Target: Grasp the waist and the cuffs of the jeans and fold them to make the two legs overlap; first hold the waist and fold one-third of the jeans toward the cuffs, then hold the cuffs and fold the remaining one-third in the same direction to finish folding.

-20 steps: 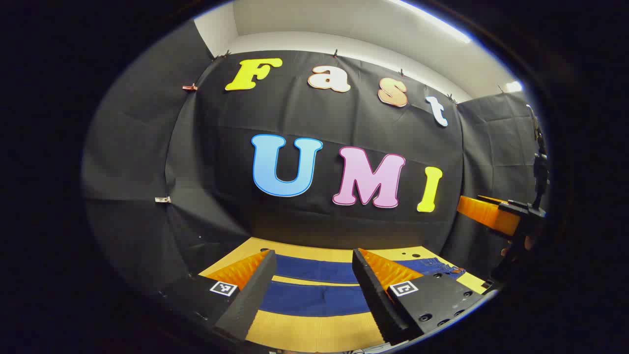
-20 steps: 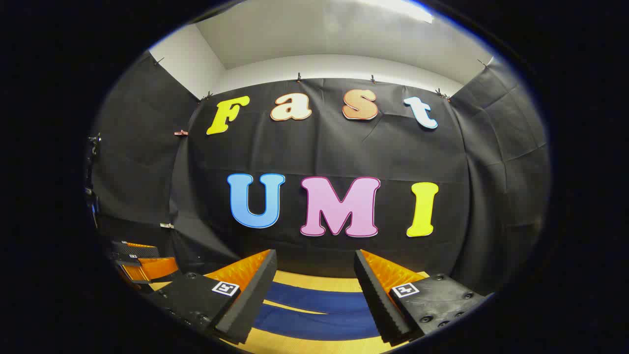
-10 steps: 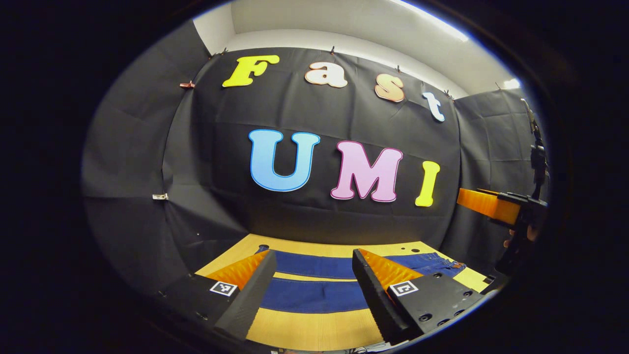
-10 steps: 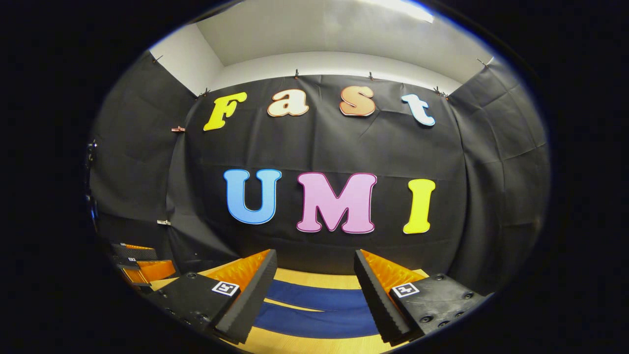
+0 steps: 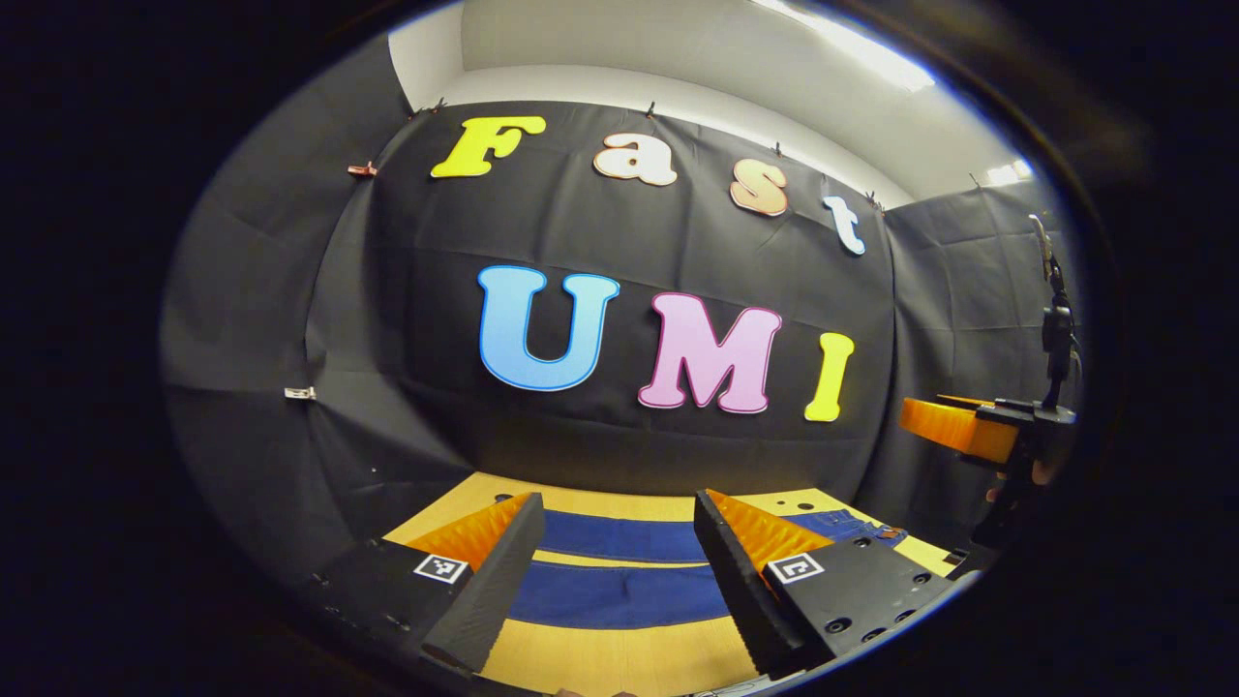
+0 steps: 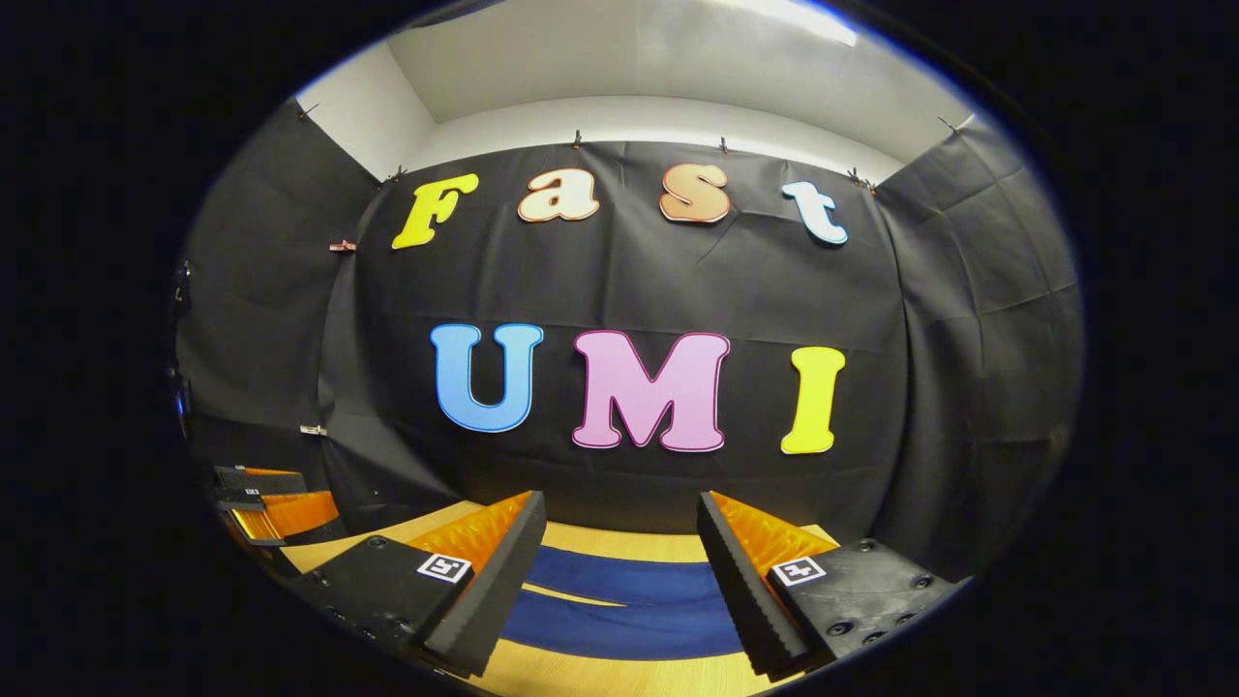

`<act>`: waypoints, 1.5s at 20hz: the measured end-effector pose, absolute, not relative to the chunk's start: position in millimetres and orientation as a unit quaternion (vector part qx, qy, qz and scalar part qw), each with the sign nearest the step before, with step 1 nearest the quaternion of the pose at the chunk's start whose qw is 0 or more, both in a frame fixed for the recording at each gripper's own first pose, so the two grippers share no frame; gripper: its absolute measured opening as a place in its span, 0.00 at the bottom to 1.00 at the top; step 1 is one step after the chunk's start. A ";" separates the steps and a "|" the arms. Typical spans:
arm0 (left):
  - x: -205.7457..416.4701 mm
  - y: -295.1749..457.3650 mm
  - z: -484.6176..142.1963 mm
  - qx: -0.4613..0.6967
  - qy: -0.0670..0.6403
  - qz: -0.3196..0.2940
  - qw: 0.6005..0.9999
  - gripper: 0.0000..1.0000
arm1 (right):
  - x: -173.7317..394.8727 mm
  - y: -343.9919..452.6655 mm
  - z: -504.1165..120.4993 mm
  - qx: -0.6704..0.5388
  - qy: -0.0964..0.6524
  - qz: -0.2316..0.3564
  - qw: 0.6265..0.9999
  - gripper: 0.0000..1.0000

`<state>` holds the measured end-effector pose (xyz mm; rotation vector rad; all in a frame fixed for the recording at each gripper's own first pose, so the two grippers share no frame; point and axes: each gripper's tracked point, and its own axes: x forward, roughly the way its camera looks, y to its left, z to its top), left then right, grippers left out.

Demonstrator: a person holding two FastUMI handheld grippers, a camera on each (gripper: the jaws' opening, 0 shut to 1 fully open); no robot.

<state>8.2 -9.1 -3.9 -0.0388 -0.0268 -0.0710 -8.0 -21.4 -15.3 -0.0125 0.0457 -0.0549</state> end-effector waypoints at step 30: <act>154.5 255.5 -311.5 0.615 0.347 -0.279 0.650 0.94 | -15.3 -184.4 -72.6 -0.120 0.156 -0.177 0.964 0.96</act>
